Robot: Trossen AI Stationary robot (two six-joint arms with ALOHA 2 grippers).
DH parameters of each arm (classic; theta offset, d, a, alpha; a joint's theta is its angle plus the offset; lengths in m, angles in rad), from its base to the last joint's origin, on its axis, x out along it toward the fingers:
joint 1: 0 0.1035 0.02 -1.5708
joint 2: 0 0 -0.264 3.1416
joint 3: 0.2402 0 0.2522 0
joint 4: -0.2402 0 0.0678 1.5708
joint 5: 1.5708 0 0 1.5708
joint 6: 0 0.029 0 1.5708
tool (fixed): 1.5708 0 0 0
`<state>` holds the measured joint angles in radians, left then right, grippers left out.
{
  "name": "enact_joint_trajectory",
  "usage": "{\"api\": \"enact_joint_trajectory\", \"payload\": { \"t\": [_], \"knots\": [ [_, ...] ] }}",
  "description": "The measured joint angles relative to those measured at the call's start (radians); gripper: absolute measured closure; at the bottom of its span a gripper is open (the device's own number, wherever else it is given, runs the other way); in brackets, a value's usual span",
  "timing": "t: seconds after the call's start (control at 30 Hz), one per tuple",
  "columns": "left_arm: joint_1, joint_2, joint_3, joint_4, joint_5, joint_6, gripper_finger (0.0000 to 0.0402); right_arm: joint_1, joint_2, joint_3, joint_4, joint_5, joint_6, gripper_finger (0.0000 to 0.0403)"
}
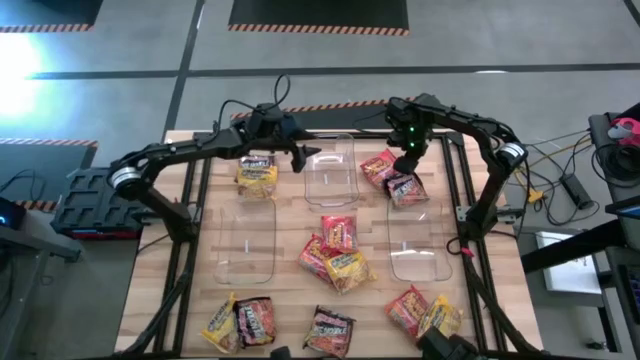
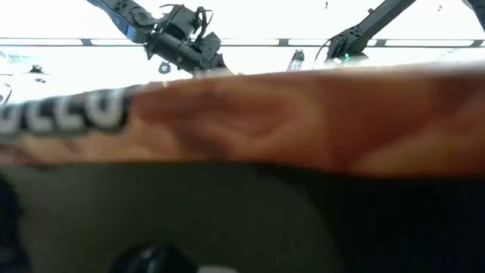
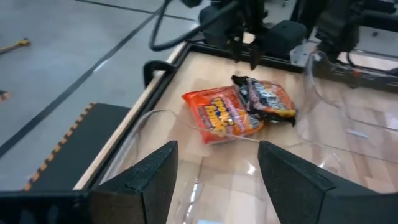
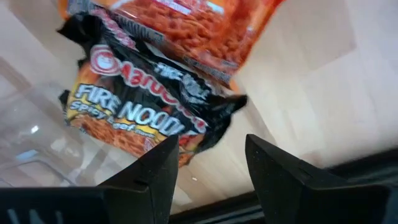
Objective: Sort Maruchan noodles
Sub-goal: Put the top right black pack noodle into the bottom right transparent bin
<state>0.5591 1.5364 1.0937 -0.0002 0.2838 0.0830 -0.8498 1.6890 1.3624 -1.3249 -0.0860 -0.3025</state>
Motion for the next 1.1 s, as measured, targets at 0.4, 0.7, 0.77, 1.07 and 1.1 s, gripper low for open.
{"api": "enact_joint_trajectory", "payload": {
  "t": [0.4, 0.7, 0.77, 1.07, 1.1],
  "knots": [
    [0.0, 0.162, 0.131, -0.052, 0.081, 0.003, 0.0196, -0.064, 0.029, -0.055, 0.071, -0.019, -0.023, 0.02],
    [0.0, 0.163, 0.172, -0.079, 0.097, 0.03, 0.0196, -0.091, 0.031, -0.105, 0.09, -0.088, -0.038, 0.0164],
    [0.0, 0.152, 0.172, -0.078, 0.097, 0.032, 0.0196, -0.091, 0.031, -0.125, 0.115, -0.082, -0.048, 0.0158],
    [0.0, 0.138, 0.169, -0.086, 0.098, 0.032, 0.0196, -0.1, 0.031, -0.203, 0.201, -0.079, -0.072, 0.0147],
    [0.0, 0.138, 0.169, -0.086, 0.098, 0.032, 0.0196, -0.1, 0.031, -0.212, 0.206, -0.083, -0.072, 0.0147]
  ]
}}
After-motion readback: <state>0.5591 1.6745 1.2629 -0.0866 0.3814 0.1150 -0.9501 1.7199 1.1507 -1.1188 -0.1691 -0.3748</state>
